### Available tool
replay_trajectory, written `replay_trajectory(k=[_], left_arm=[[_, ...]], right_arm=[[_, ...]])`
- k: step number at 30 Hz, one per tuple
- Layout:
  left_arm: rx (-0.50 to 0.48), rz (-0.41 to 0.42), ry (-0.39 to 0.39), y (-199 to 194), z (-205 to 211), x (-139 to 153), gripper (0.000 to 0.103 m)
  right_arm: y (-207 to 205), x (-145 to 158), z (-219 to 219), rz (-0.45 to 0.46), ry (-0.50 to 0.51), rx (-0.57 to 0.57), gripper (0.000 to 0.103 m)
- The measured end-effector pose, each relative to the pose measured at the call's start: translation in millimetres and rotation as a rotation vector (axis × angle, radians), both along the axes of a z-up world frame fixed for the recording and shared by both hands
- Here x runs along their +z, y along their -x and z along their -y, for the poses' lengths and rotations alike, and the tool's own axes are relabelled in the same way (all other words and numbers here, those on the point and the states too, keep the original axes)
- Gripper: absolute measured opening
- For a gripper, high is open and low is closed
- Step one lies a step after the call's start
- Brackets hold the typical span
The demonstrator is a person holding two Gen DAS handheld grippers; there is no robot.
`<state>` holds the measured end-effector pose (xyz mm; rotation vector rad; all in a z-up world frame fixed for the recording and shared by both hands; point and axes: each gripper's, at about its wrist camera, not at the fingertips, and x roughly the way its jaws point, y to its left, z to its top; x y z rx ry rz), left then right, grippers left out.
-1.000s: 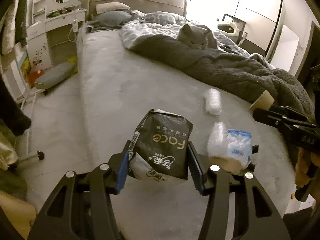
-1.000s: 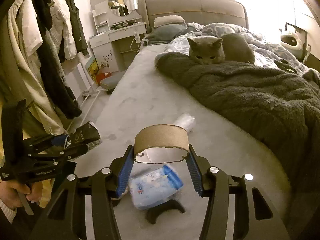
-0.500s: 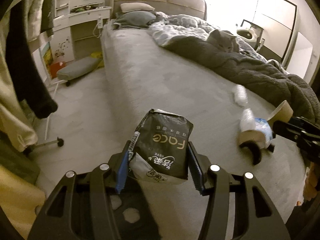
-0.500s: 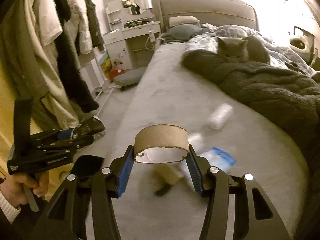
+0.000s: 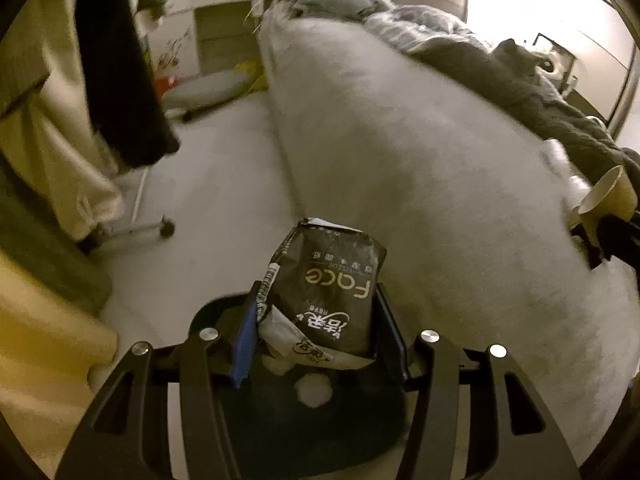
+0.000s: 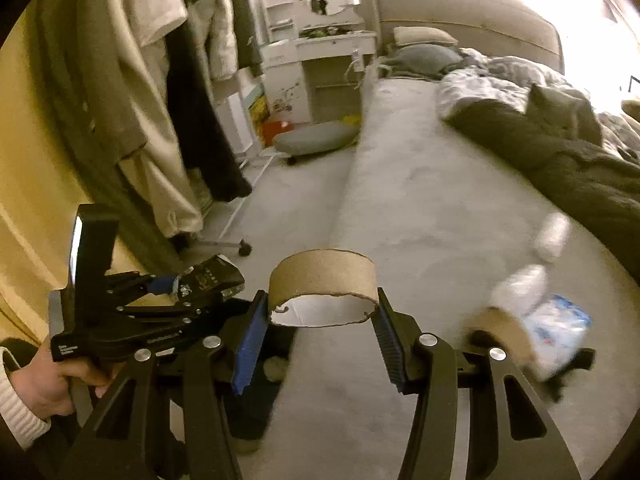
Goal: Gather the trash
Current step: 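Carry the packet to the black bin and open the left tool while the right tool carries the tube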
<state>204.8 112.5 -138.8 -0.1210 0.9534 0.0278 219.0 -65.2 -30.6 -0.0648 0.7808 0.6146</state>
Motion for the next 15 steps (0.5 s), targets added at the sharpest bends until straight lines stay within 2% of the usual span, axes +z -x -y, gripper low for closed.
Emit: replay_trajectory(k=[8,15], left_arm=[[0.036,-0.124,-0.005,6.8,-32.7,-37.4,0.056],[0.034,-0.255,0.064,15.5,-50.6,-69.8,0.057]], right_arm=[[0.7,-15.0,-46.9,-0.001,0.035,0.057,0.053],[-5.1,-29.8,-72.8,-0.035,0.043,0.097,0.053]])
